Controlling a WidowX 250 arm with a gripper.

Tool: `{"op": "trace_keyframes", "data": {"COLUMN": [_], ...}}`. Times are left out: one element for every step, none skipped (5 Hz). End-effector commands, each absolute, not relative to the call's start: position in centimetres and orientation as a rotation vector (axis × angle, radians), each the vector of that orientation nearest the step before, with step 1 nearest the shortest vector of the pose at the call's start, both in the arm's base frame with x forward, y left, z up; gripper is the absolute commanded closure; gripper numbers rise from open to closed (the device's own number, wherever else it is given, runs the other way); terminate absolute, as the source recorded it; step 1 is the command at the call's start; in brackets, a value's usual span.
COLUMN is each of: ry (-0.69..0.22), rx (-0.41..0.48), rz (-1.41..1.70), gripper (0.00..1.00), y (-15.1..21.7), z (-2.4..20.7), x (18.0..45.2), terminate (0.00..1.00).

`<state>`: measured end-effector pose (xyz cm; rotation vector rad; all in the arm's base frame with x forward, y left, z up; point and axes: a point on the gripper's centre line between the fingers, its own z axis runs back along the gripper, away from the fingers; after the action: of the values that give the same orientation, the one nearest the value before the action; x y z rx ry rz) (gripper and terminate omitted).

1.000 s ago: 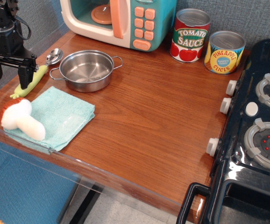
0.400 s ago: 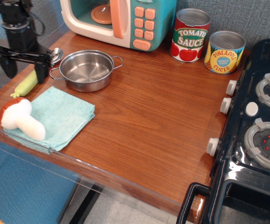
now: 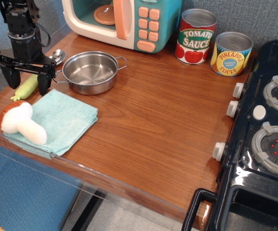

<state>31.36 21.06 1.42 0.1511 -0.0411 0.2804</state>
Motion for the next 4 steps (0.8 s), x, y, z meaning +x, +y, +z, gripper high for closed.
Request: {"op": "trace_keyframes", "data": {"ry": [-0.089, -0.130, -0.163, -0.200], "rx": [0.173, 0.196, 0.216, 0.255], "rz": [0.269, 0.261, 0.255, 0.240], "gripper": [1.00, 1.00, 1.00, 1.00], "y": [20.9, 21.1, 20.7, 18.2], "z": [2.8, 5.0, 7.3, 10.7], "x": [31.3, 31.3, 30.9, 30.7], "terminate": [0.00, 0.00, 0.00, 0.00]}}
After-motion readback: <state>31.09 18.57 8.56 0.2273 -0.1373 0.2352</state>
